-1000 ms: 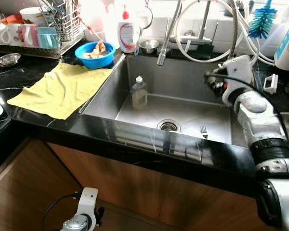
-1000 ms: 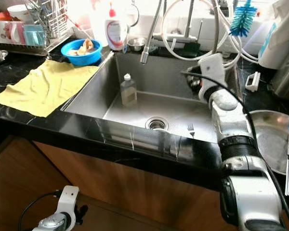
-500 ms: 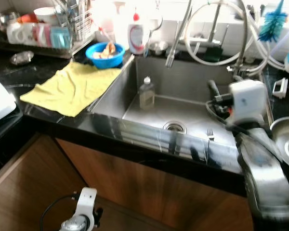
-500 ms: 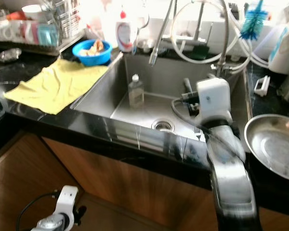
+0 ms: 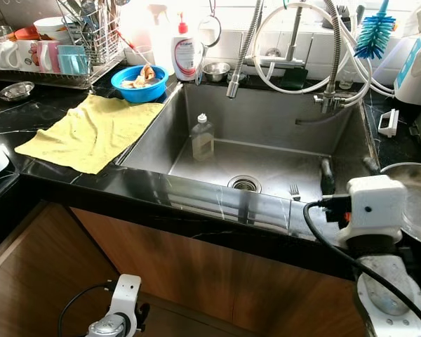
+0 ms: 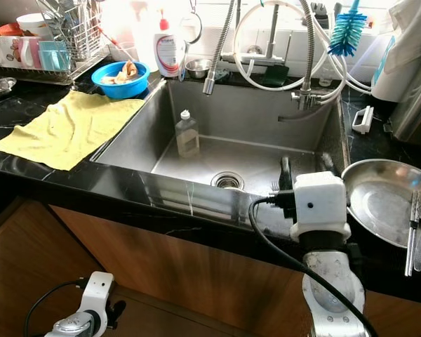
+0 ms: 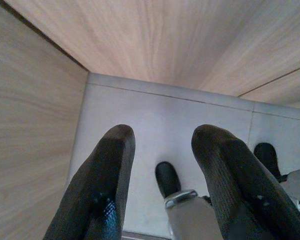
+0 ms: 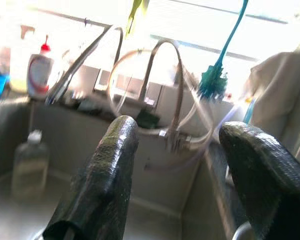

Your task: Kitchen organization

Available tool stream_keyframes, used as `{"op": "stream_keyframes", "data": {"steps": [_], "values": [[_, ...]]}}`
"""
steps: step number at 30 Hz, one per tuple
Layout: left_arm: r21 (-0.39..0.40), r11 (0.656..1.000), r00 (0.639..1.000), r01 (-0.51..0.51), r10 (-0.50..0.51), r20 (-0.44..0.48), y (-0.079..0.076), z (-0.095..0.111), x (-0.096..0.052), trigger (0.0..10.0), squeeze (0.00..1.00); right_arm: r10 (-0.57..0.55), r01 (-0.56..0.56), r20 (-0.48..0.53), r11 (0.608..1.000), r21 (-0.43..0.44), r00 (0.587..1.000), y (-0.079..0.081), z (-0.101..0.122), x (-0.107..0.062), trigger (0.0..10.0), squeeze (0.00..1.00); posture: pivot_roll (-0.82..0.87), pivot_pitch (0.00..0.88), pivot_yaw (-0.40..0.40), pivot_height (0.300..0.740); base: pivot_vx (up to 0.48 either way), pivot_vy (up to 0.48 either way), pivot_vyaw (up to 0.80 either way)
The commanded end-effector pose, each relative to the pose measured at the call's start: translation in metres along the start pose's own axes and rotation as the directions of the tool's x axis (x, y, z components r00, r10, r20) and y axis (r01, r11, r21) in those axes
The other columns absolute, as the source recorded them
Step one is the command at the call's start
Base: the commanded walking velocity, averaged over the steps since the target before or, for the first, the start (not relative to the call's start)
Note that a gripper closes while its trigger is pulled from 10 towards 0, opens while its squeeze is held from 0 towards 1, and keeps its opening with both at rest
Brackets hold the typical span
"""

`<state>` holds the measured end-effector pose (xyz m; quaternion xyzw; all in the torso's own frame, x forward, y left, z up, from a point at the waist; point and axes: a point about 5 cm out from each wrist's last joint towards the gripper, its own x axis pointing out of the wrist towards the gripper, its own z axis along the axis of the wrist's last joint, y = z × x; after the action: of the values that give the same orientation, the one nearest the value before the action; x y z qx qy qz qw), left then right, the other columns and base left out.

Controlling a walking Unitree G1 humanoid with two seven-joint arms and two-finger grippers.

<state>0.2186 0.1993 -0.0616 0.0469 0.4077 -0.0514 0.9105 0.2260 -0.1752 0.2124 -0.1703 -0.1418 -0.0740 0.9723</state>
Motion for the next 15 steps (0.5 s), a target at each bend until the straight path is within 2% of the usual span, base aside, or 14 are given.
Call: {"op": "stream_keyframes", "data": {"steps": [1, 3, 7, 15], "values": [[0.002, 1.000, 0.999, -0.016, 0.017, -0.038, 0.008, -0.011, -0.004, 10.0, 0.00, -0.012, 0.012, 0.024, 1.000, -0.001, 1.000, -0.003, 0.004, 0.001, 10.0, 0.00, -0.21, 0.000, 0.058, 0.740, 0.000, 0.000, 0.00], [0.002, 1.000, 0.999, -0.017, 0.018, -0.039, 0.008, -0.012, -0.004, 10.0, 0.00, -0.010, 0.010, 0.025, 1.000, -0.004, 1.000, -0.002, 0.004, 0.002, 10.0, 0.00, -0.21, 0.000, 0.058, 0.740, 0.000, 0.000, 0.00], [-0.006, 1.000, 0.998, -0.031, 0.031, -0.054, 0.011, -0.019, -0.007, 10.0, 0.00, 0.017, -0.020, 0.047, 0.998, 0.062, 0.999, 0.010, 0.006, 0.009, 10.0, 0.00, -0.20, 0.000, 0.052, 0.740, 0.000, 0.000, 0.00], [-0.006, 0.999, 0.998, -0.038, 0.037, -0.059, 0.013, -0.022, -0.008, 10.0, 0.00, 0.028, -0.029, 0.034, 0.998, 0.057, 0.999, 0.012, 0.002, 0.010, 10.0, 0.00, -0.20, 0.000, 0.054, 0.740, 0.000, 0.000, 0.00]]}}
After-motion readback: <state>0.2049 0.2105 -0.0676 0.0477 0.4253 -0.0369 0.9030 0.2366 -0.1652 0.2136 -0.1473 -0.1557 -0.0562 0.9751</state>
